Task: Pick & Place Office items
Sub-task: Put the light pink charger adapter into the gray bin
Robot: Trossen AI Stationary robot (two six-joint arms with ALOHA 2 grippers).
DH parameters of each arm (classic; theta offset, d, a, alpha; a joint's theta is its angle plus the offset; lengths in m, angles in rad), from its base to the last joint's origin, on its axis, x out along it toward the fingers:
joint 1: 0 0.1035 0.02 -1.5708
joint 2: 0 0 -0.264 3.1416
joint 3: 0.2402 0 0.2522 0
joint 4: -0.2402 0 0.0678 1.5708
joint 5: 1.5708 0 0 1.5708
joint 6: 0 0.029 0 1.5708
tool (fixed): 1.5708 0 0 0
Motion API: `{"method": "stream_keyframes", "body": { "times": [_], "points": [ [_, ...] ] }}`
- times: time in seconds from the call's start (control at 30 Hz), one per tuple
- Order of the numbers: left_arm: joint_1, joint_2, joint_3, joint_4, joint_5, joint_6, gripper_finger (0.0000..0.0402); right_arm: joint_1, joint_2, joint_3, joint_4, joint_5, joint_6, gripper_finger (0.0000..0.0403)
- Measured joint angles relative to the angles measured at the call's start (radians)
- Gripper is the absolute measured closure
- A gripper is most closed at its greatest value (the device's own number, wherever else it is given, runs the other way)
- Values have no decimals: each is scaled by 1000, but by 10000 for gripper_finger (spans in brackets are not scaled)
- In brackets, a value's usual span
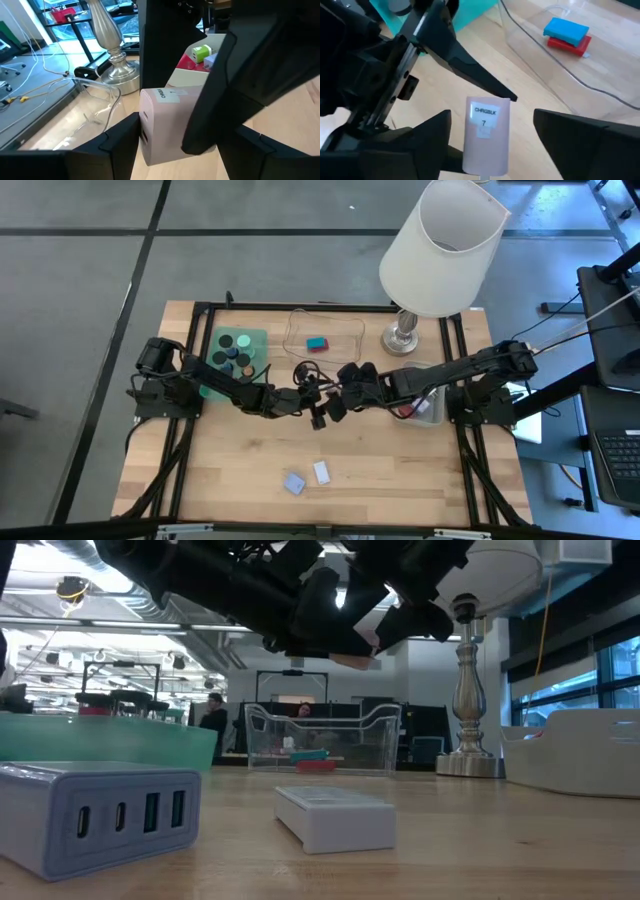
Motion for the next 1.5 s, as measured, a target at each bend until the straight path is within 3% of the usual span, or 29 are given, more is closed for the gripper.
{"method": "stream_keyframes", "body": {
  "times": [0.17, 0.4, 0.7, 0.9, 1.27, 1.5],
  "points": [
    [0, 0, 0, 12, 0, 0, 173, 0, 0, 0, -6, 15, -9, 170],
    [2, 0, 0, 24, -9, 1, 163, -2, 0, 1, 11, 16, -34, 285],
    [-1, 0, 0, 26, 27, -29, 114, -4, -2, 0, 2, -2, -99, 286],
    [-3, -9, 0, 7, 27, -49, 86, -24, -85, 0, -208, -18, -85, 286],
    [-35, -17, 0, -57, 23, -86, 84, 54, -257, -32, -884, 43, 318, 286],
    [-59, -17, 0, -97, 23, -97, 84, 112, -348, -256, -876, -53, 524, 286]
  ]
}}
